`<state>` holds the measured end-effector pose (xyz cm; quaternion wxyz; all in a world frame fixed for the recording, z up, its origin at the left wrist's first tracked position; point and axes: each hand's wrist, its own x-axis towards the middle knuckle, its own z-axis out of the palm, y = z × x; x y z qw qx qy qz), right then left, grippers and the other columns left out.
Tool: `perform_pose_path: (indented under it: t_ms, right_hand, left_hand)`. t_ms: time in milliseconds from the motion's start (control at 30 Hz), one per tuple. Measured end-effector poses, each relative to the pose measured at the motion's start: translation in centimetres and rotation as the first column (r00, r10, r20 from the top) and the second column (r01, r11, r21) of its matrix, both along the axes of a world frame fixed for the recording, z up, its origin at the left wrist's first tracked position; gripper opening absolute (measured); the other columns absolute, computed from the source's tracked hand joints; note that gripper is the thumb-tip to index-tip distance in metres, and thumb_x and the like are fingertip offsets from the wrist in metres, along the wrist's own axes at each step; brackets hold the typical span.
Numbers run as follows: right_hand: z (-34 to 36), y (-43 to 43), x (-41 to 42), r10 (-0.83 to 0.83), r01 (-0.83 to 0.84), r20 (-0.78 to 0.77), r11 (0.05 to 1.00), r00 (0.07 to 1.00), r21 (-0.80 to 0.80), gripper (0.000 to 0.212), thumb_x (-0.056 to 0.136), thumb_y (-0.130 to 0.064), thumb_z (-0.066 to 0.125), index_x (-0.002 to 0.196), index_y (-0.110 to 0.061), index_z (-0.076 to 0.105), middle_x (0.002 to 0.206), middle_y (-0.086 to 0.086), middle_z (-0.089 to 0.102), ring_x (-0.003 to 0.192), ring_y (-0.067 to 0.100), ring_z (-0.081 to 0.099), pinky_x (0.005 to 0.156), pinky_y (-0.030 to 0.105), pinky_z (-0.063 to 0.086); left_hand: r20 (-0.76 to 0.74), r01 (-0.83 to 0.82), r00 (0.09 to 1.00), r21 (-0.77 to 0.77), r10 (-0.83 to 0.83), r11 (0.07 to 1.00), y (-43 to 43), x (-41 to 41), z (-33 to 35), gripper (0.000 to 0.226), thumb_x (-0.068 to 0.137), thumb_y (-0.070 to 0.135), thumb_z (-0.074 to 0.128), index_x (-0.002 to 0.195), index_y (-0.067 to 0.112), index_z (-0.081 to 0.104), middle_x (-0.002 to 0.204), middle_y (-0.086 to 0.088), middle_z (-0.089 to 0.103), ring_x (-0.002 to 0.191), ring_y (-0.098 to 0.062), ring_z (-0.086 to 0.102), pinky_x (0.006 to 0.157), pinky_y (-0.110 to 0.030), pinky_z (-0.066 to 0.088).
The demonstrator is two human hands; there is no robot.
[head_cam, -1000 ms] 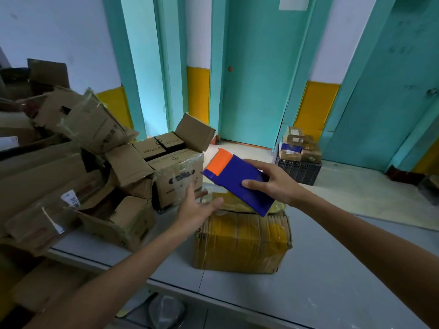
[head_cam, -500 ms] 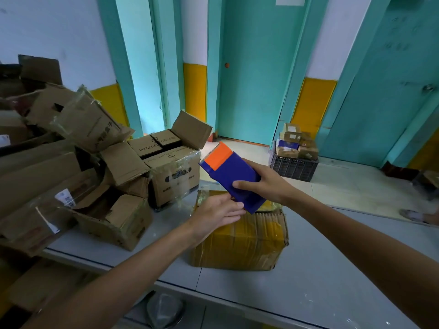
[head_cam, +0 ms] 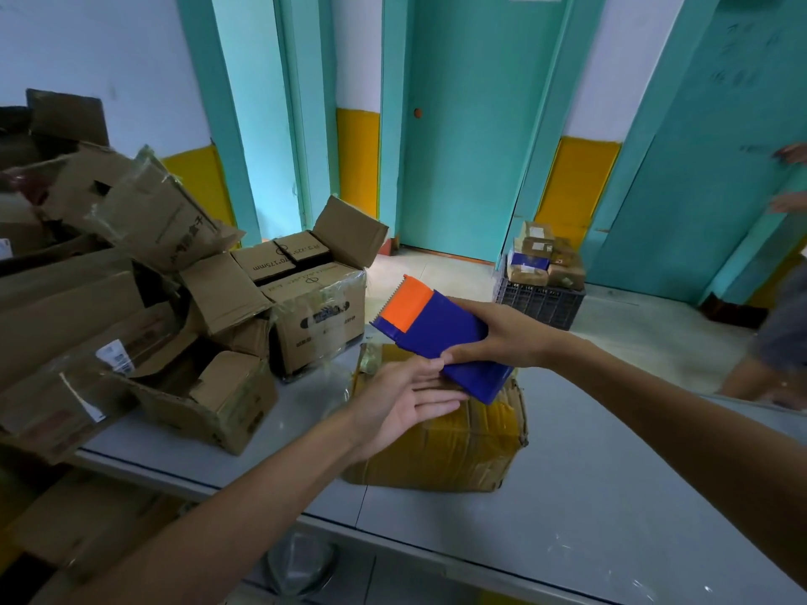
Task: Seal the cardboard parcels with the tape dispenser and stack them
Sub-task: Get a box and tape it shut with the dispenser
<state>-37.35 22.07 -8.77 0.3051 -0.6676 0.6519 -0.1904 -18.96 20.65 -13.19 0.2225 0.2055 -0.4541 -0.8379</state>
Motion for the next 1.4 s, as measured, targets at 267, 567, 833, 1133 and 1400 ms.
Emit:
perform_pose_path:
  t_ms: [267, 567, 833, 1133, 1400]
  right_hand:
    - [-1.0, 0.6, -0.4, -0.036, 0.049, 0.132, 0.994, 0.991, -0.097, 0.062, 0.073, -0.049, 0.064, 0.129, -0.035, 0.042, 0.101, -0.021, 0.057, 0.091, 0.008, 0.061, 0.068, 0.015, 0.05]
    - [0.2, 0.2, -1.7, 0.035, -0.034, 0.012, 0.999, 0.999, -0.023, 0.068, 0.071, -0.048, 0.066, 0.132, -0.039, 0.036, 0.1, -0.022, 0.054, 0.093, 0.005, 0.058, 0.076, 0.02, 0.053]
    - [0.9, -1.7, -1.2, 0.144, -0.151, 0.09, 0.985, 0.986, 0.082, 0.067, 0.071, -0.047, 0.073, 0.129, -0.038, 0.043, 0.107, -0.014, 0.062, 0.096, 0.007, 0.064, 0.072, 0.019, 0.055]
    - [3.5, -2.9, -0.4, 0.192, -0.215, 0.158, 0.966, 0.969, 0.146, 0.087, 0.053, -0.077, 0.068, 0.129, -0.04, 0.044, 0.112, -0.01, 0.065, 0.101, 0.016, 0.066, 0.076, 0.03, 0.058]
    - [3.9, -2.7, -0.1, 0.211, -0.239, 0.188, 0.961, 0.959, 0.141, 0.078, 0.055, -0.074, 0.069, 0.122, -0.04, 0.048, 0.11, -0.012, 0.066, 0.1, 0.015, 0.066, 0.072, 0.024, 0.056]
  left_hand:
    - [0.197, 0.104, 0.979, -0.273, -0.05, 0.956, -0.1, 0.4, 0.5, 0.018, 0.085, 0.019, 0.062, 0.098, 0.022, 0.051, 0.103, 0.0, 0.062, 0.097, -0.017, 0.066, 0.09, -0.029, 0.051]
    - [0.373, -0.026, 0.677, -0.849, 0.634, 0.527, -3.8, 5.6, -3.9, 0.014, 0.086, 0.015, 0.062, 0.094, 0.026, 0.058, 0.088, 0.013, 0.058, 0.082, -0.002, 0.056, 0.065, -0.011, 0.041]
    - [0.311, -0.216, 0.849, -0.534, 0.427, 0.817, -7.5, 5.1, -1.9, 0.025, 0.093, 0.026, 0.049, 0.115, 0.017, 0.055, 0.11, 0.001, 0.06, 0.103, -0.014, 0.058, 0.085, -0.025, 0.05]
    - [0.16, -0.049, 0.983, -0.22, 0.085, 0.974, -10.0, 4.8, -0.4, 0.028, 0.075, 0.032, 0.056, 0.092, 0.01, 0.064, 0.087, -0.004, 0.066, 0.081, -0.015, 0.06, 0.074, -0.027, 0.047]
    - [0.154, -0.068, 0.983, -0.205, 0.101, 0.976, -10.5, 4.4, -0.7, 0.033, 0.075, 0.031, 0.056, 0.096, 0.007, 0.06, 0.082, -0.004, 0.062, 0.07, -0.01, 0.059, 0.062, -0.022, 0.047]
